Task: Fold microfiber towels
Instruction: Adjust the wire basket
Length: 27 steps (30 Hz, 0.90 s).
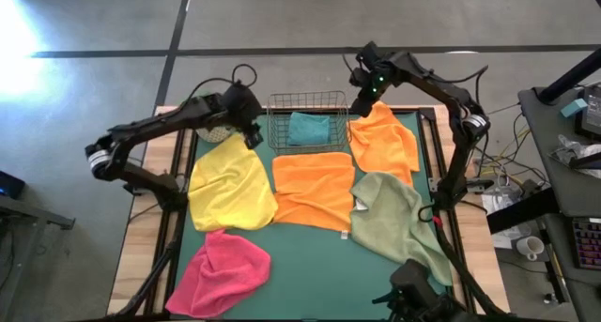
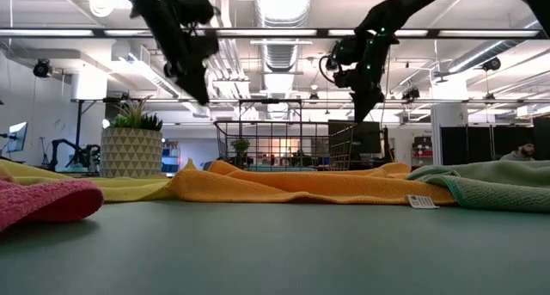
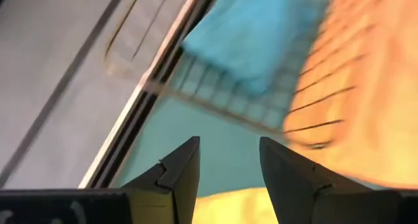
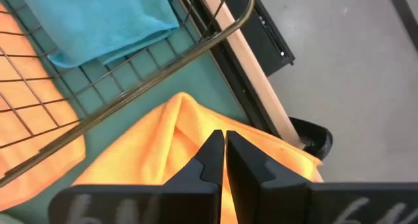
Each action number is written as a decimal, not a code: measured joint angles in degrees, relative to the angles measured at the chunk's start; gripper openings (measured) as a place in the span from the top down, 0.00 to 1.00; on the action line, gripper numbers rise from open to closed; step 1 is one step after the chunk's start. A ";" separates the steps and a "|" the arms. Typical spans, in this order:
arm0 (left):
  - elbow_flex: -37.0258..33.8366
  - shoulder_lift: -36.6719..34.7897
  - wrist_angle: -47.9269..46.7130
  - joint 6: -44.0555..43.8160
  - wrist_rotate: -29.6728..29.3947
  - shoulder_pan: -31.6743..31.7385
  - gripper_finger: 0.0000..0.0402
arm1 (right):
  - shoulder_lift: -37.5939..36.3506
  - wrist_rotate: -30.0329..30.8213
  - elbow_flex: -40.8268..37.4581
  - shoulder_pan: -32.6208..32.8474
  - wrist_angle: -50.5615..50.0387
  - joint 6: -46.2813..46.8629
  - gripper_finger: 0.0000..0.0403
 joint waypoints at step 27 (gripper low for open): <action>0.17 13.59 5.01 1.13 7.90 -10.01 0.64 | -0.11 -0.11 -0.02 -0.18 -0.31 -0.56 0.98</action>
